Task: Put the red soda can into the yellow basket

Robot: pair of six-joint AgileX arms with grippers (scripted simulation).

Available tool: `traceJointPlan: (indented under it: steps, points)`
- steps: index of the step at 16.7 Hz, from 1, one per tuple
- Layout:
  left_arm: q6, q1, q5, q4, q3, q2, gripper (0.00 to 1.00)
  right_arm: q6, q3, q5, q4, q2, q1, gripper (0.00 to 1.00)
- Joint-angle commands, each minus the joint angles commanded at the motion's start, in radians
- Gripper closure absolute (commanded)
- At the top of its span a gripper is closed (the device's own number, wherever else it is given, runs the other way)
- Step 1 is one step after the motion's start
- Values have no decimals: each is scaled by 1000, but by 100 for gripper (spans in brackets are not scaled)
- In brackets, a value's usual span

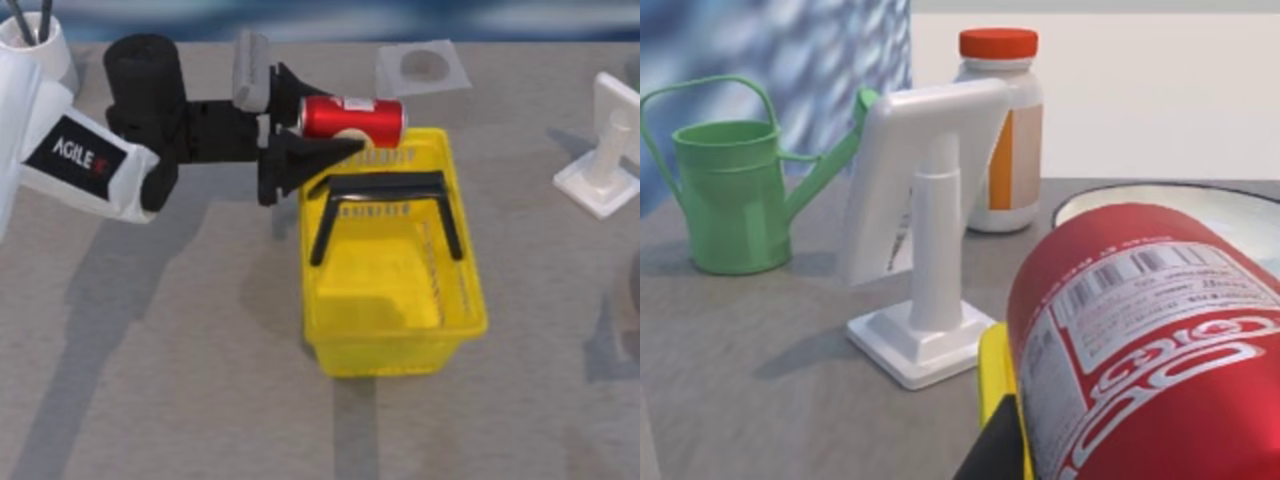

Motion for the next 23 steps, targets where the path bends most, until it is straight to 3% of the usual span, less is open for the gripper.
traceJointPlan:
  steps: [6, 17, 20, 23]
  points:
    - [0, 0, 0, 0, 0, 0, 2, 0, 0, 0, 0, 0, 0, 0]
    - [-1, -2, -8, -6, -2, -13, 0, -6, 10, -1, -9, 10, 5, 0]
    - [-21, 13, -60, -43, -38, -99, 0, -60, 96, -8, -84, 97, 44, 0]
    - [-52, 46, -166, -119, -117, -273, 0, -156, 272, -14, -221, 273, 108, 0]
